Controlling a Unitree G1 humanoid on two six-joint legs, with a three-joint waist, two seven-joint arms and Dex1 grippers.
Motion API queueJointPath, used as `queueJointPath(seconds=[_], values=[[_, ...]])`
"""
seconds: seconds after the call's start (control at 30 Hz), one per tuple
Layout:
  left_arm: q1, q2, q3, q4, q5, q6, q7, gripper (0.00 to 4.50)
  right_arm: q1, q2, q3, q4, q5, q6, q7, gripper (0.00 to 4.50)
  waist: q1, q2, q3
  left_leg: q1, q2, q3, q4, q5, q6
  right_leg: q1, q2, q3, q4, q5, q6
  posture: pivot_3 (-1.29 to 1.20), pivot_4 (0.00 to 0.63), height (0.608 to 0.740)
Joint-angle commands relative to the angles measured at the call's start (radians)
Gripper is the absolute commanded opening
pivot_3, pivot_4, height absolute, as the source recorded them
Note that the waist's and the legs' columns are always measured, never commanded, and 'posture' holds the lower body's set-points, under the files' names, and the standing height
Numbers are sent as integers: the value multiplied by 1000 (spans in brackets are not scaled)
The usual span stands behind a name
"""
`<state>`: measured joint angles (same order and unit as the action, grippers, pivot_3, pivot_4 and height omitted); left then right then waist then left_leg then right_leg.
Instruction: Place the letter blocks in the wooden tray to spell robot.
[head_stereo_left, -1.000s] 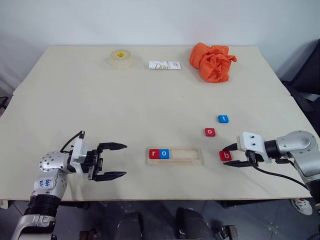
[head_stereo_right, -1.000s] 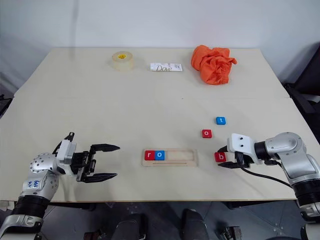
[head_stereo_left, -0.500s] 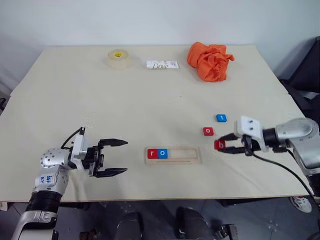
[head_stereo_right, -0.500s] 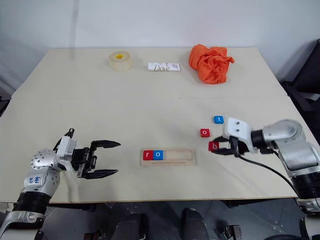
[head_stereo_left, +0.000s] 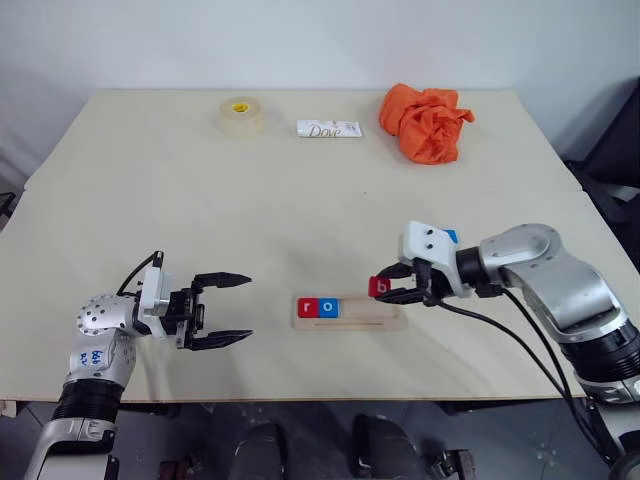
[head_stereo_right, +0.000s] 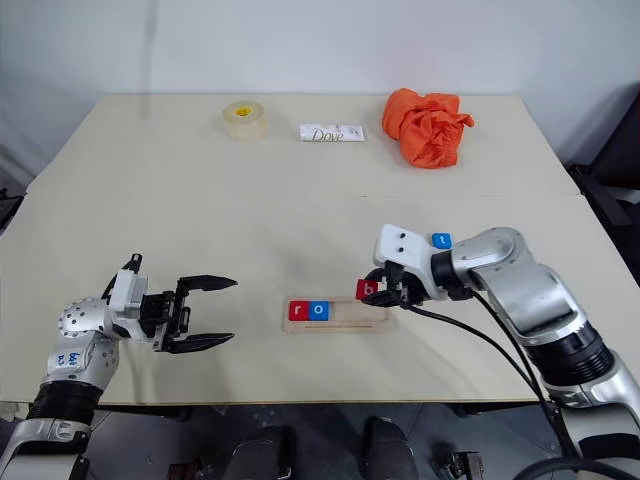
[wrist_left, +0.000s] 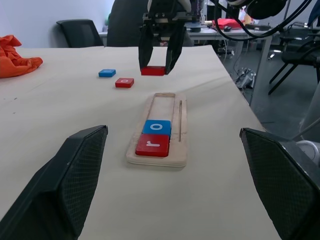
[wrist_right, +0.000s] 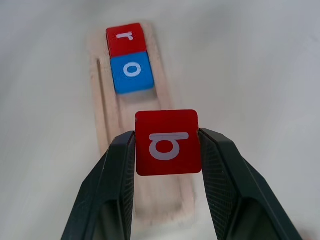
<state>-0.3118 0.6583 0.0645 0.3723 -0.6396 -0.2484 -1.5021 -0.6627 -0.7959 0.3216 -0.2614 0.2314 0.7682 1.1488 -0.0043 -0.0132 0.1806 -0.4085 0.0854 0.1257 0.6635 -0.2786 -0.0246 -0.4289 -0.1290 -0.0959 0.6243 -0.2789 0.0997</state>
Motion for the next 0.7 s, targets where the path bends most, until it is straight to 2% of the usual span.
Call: queueJointPath(seconds=[0.03,0.3,0.7], values=[[7,26,13,14,-10,-28,-112,4500,-15,19,27,-20,-24,6,-29,1464,0,0,0,0,0,0,0,0,0,0,0,0,0,0,0,0,150,740],[8,12,10,15,-7,-44,-111,4500,-50,103,127,-13,-75,21,-75,1464,-4,0,0,0,0,0,0,0,0,0,0,0,1,0,0,0,150,740],[38,0,21,-22,-7,-44,-89,4500,-91,106,208,9,-136,-6,-45,1464,-2,0,0,0,0,0,0,0,0,0,0,0,0,0,0,0,150,740]])
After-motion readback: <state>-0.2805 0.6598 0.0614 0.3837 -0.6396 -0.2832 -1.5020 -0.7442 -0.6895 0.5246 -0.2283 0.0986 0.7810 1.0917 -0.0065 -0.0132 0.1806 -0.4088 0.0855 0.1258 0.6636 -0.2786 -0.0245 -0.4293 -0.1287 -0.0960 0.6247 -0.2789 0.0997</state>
